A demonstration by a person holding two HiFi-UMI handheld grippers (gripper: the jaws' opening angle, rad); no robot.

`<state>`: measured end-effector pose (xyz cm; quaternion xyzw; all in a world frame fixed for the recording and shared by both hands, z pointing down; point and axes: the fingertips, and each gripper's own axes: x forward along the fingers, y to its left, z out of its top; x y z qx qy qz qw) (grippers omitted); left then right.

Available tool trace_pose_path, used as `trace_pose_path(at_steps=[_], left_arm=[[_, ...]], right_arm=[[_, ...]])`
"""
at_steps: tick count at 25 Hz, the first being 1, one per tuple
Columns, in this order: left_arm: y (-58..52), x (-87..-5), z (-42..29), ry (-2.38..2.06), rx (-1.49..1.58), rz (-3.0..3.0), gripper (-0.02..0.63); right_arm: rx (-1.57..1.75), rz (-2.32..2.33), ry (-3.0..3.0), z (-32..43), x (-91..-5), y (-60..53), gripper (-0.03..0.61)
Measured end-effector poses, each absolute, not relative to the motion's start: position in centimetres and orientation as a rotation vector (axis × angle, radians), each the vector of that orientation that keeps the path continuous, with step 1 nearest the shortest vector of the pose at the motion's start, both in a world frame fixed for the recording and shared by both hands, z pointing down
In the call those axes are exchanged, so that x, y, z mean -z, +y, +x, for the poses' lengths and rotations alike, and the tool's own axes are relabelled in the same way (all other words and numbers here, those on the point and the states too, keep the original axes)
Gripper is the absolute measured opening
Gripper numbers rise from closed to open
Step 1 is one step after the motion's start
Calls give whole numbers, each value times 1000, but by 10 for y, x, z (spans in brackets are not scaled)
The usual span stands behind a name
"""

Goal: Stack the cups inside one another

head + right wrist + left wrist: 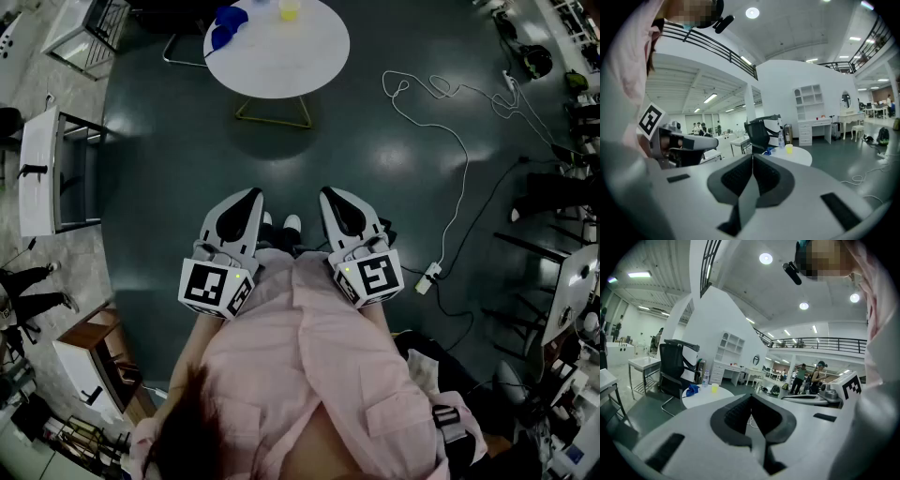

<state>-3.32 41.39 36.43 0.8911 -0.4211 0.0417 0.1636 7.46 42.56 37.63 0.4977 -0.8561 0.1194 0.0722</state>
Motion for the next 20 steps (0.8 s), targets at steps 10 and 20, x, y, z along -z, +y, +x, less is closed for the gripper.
trace_pose_path(at_steps=[10, 20], left_arm=[[415, -363, -33, -1215, -120, 2540, 18], [419, -359, -24, -1219, -105, 2540, 17]], right_arm=[[-375, 1475, -2575, 73, -380, 426, 31], [-389, 1444, -2542, 80, -388, 428, 31]])
